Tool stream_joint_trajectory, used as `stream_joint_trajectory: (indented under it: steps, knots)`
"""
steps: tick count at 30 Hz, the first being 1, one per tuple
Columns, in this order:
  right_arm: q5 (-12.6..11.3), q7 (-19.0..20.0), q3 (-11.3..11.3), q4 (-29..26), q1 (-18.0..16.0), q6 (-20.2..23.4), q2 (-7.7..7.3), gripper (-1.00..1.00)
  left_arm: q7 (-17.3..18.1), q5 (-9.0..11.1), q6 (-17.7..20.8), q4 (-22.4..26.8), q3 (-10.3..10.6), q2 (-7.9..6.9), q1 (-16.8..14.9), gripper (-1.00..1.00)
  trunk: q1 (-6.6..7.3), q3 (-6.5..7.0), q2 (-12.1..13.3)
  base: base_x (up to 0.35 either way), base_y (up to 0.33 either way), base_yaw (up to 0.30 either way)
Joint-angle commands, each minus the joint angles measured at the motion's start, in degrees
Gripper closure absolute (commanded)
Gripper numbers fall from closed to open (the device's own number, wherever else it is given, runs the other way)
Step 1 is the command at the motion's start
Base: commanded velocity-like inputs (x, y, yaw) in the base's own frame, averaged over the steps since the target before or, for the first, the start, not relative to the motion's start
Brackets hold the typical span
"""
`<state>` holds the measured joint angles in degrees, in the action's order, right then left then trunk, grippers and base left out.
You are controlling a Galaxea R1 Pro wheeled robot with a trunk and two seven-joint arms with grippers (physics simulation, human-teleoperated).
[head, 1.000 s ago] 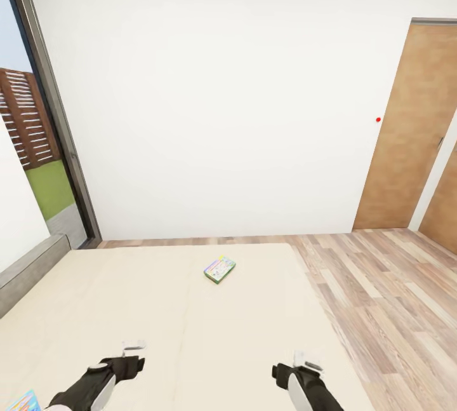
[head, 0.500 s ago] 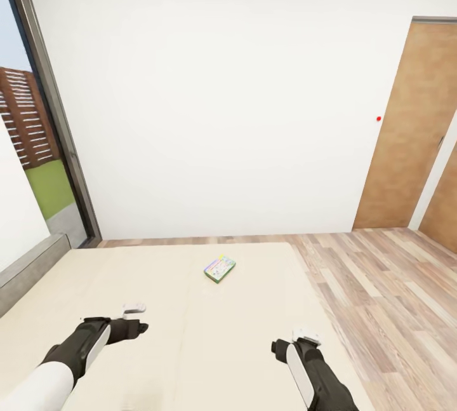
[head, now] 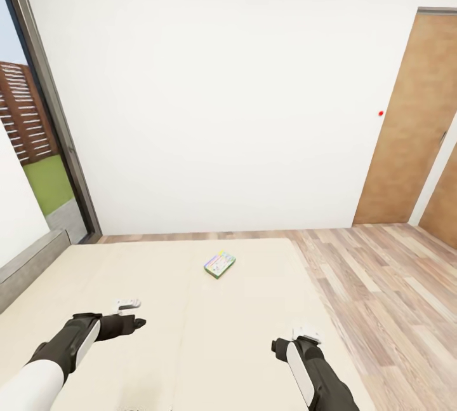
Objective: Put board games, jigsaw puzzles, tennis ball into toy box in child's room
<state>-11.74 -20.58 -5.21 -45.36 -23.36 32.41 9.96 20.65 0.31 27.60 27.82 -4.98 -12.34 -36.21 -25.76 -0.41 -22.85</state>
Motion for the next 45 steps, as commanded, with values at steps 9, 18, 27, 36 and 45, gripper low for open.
stream_joint_trajectory:
  steps: [9,18,27,36,45]
  knots:
    - [0.12,-0.47,0.23,-0.05,-0.02,0.39,0.04,-1.00,0.36,0.01,1.13,1.19,-0.38,-0.02,-0.01,-1.00,-0.02,-0.64,-0.07,0.000,0.062,0.000]
    - [0.21,-0.51,0.29,-0.19,-0.02,-0.20,0.04,-1.00,0.36,-0.01,1.14,1.23,-0.38,-0.04,-0.01,-1.00,-0.02,-0.69,-0.07,0.000,0.106,0.000]
    - [0.22,-0.49,0.32,-0.25,0.00,-0.24,0.04,-1.00,0.36,0.02,1.14,1.35,-0.39,-1.16,-0.01,-1.00,-0.02,-0.70,-0.07,0.000,0.105,0.000]
    - [0.18,-0.51,0.32,-0.19,-0.02,-0.24,0.04,-1.00,0.36,-0.04,1.06,1.36,-0.39,-1.38,-0.01,-1.00,-0.02,-0.70,-0.07,0.000,0.136,0.000]
    - [0.17,-0.51,0.29,-0.09,-0.02,-0.32,0.04,-1.00,0.32,-0.07,0.74,1.38,-0.39,-1.48,-0.01,-1.00,-0.02,-0.70,-0.07,0.000,0.147,0.000]
